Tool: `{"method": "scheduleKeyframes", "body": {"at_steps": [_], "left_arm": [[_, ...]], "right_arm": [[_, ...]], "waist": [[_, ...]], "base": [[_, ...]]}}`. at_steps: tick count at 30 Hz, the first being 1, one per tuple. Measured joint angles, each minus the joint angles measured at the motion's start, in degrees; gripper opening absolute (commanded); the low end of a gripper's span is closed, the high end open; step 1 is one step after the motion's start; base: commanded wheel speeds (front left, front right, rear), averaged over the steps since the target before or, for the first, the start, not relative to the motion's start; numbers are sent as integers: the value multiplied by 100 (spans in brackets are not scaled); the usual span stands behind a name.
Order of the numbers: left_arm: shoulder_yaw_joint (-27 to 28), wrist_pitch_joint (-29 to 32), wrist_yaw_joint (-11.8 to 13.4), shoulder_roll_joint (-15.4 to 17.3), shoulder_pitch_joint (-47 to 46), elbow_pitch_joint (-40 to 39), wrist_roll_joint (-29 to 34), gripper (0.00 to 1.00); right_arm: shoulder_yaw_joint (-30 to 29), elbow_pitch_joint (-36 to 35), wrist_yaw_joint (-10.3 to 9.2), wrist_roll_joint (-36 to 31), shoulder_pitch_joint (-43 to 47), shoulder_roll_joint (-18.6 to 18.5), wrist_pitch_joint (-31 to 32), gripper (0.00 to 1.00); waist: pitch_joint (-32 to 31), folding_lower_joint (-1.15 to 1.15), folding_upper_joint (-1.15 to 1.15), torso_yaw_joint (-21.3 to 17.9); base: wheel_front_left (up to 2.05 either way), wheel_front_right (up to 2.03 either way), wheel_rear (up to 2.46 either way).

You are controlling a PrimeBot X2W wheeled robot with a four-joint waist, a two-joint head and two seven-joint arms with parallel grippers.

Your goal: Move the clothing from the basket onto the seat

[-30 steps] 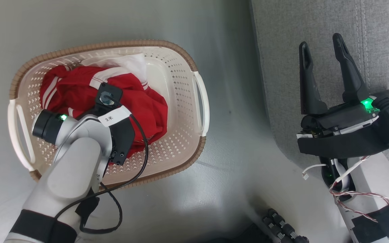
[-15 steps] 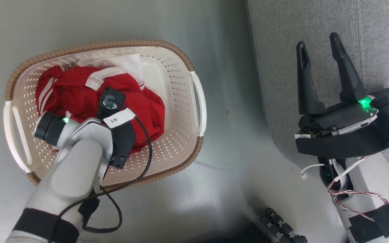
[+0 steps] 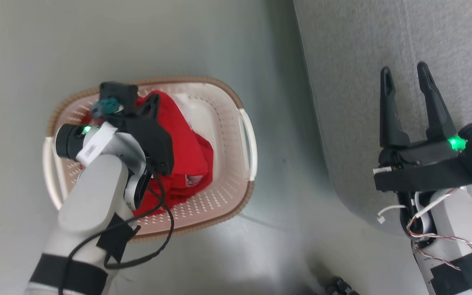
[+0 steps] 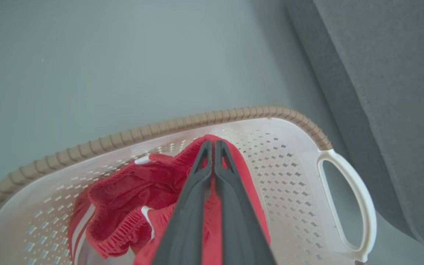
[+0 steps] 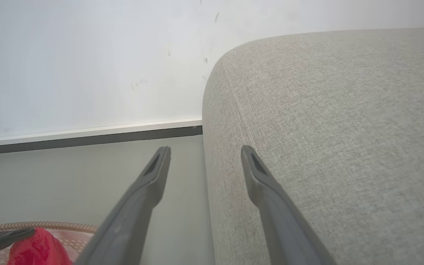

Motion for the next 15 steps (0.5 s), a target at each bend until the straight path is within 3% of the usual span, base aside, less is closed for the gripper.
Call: {"method": "scheduleKeyframes", "body": {"at_steps": [15], "left_arm": [[342, -1401, -254, -36, 1306, -971, -493, 0]], "right_arm": [[-367, 199, 158, -104, 478, -179, 9, 100]], "waist": [[-1162, 0, 0, 600]], "base": [[0, 0, 0]]}}
